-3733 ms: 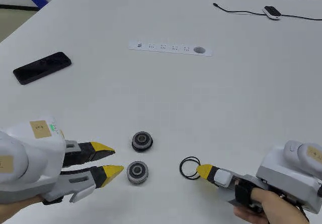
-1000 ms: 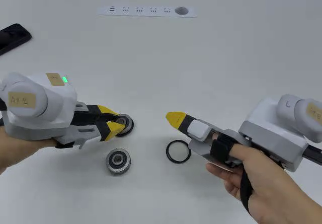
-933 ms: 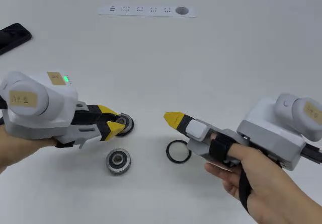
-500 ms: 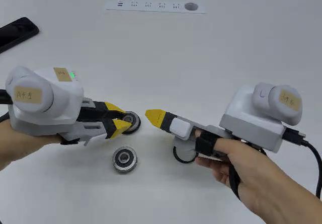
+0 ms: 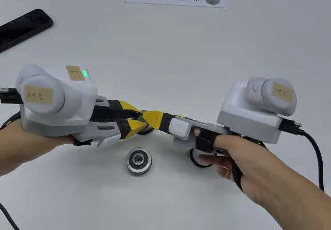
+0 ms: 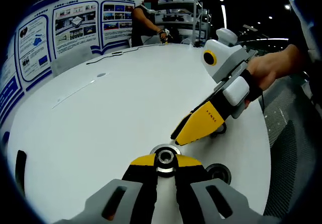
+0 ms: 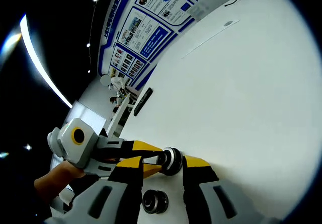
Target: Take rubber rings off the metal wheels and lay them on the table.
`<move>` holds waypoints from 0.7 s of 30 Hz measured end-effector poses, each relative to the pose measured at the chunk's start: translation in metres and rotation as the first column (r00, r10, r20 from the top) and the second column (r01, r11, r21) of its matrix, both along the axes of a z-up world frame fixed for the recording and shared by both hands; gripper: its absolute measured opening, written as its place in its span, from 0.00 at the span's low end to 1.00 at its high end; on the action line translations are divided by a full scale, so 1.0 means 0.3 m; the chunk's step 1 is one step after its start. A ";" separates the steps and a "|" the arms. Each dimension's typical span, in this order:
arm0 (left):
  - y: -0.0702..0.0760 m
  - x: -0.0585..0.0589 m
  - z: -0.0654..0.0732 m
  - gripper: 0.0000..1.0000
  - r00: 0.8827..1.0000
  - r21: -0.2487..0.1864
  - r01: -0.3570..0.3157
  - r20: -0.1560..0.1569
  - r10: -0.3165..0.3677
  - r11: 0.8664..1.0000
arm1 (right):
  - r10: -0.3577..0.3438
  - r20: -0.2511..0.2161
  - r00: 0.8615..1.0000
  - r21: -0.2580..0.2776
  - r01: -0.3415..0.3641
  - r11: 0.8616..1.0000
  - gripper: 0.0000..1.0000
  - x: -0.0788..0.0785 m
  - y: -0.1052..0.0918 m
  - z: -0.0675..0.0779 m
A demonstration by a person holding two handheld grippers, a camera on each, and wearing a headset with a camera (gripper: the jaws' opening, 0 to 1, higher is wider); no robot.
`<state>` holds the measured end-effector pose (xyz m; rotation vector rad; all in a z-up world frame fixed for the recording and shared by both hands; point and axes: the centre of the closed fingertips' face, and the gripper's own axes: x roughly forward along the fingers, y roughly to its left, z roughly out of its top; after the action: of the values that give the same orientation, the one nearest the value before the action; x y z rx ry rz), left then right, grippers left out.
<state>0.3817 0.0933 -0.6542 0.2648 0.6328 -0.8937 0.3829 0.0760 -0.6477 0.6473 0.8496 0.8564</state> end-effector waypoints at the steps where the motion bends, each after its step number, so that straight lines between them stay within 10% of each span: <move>1: 0.000 -0.001 0.000 0.12 1.000 0.000 0.001 -0.001 -0.001 1.000 | 0.001 -0.004 1.000 -0.002 -0.001 1.000 0.32 0.000 0.001 -0.003; 21: 0.008 0.001 -0.003 0.12 1.000 -0.005 0.002 0.000 -0.002 1.000 | 0.033 -0.037 0.999 0.002 -0.033 0.999 0.33 -0.024 0.036 -0.006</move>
<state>0.3820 0.0958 -0.6551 0.2616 0.6301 -0.8971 0.3758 0.0868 -0.6493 0.6534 0.8954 0.8775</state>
